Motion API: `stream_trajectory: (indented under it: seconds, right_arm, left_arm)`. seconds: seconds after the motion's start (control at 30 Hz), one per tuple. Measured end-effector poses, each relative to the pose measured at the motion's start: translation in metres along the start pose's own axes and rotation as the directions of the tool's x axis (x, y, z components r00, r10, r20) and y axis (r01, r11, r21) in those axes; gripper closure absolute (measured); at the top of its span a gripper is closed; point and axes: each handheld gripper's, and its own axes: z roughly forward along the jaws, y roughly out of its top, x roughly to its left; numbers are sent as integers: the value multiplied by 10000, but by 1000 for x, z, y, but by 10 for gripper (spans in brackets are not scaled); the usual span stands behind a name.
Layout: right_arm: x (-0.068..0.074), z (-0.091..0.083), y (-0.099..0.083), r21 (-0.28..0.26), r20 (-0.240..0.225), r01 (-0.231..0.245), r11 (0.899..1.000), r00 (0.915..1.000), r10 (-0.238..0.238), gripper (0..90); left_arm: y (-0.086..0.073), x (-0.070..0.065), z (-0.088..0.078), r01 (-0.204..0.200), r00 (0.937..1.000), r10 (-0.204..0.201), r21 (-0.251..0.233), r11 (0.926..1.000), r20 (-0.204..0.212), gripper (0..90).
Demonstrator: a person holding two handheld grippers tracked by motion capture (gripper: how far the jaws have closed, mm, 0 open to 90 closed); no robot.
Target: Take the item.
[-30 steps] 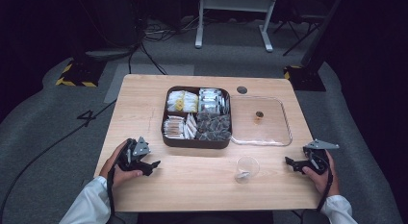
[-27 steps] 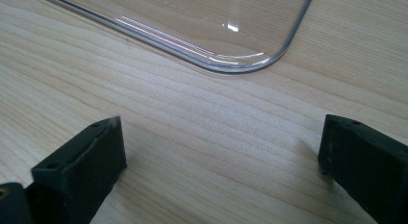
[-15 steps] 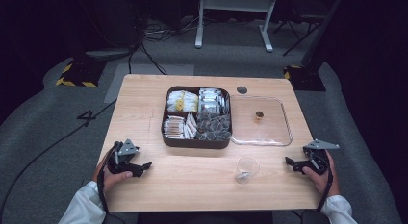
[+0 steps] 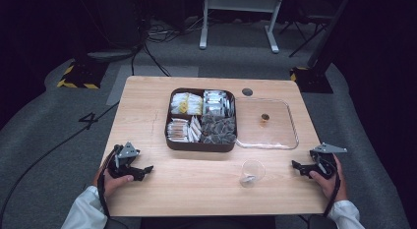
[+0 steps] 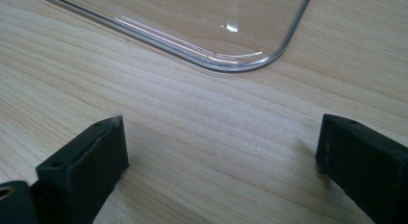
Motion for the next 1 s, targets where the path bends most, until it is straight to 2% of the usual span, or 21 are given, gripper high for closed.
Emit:
stream_trajectory:
  seconds: [1.0]
  right_arm:
    - [0, 0, 0, -1, 7, -24, 10000, 10000, 24, 42]
  left_arm:
    - [1, 1, 1, 28, 10000, -28, 10, 10000, -26, 149]
